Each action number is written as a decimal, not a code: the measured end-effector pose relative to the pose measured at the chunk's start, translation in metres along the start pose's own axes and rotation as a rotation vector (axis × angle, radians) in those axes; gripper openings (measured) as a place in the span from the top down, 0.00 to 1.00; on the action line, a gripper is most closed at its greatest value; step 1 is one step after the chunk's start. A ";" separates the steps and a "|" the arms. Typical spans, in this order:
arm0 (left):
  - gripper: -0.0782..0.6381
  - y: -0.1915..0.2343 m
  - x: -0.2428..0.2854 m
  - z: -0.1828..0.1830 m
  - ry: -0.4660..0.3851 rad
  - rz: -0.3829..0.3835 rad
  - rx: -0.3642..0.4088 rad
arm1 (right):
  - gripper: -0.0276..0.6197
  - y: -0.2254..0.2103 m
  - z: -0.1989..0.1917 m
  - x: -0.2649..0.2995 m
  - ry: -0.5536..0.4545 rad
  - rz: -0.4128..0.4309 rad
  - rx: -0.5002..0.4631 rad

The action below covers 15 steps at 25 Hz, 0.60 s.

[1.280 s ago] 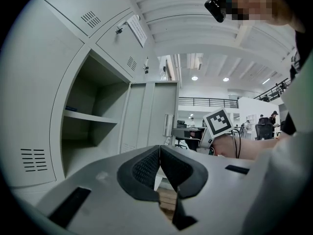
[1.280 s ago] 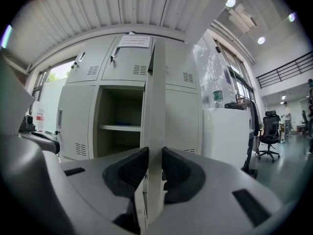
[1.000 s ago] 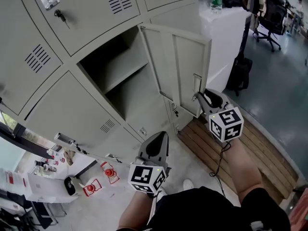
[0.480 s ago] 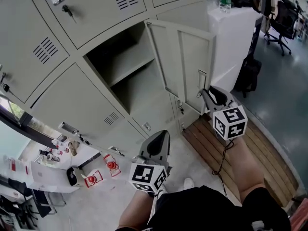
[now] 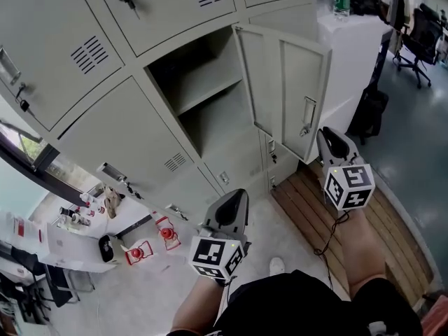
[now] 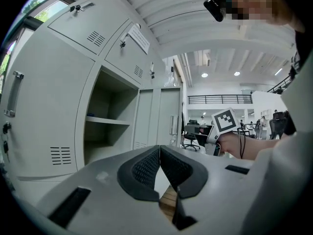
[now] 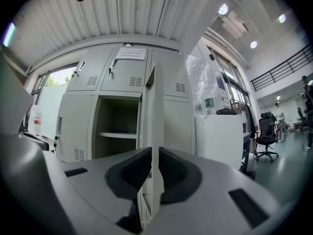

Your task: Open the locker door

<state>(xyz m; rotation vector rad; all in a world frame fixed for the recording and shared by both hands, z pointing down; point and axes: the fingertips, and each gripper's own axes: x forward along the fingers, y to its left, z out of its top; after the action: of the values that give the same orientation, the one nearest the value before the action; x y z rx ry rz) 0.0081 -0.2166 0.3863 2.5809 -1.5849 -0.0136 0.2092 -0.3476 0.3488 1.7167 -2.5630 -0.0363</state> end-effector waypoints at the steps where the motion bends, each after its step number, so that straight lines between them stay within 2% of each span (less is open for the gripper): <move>1: 0.87 0.003 -0.006 0.000 0.001 0.002 -0.001 | 0.82 0.005 0.001 -0.004 0.000 -0.007 -0.001; 4: 0.87 0.010 -0.024 -0.001 0.003 0.004 -0.011 | 0.87 0.030 -0.001 -0.013 0.018 0.015 0.003; 9: 0.87 0.020 -0.061 -0.004 0.000 0.007 -0.022 | 0.87 0.097 -0.007 -0.033 0.046 0.124 0.011; 15: 0.87 0.021 -0.114 -0.007 -0.006 0.001 -0.031 | 0.87 0.190 -0.015 -0.075 0.065 0.266 -0.023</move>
<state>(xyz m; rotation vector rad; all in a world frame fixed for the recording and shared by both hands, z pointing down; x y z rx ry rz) -0.0616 -0.1236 0.3898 2.5590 -1.5756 -0.0455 0.0630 -0.2056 0.3705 1.3327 -2.7054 0.0012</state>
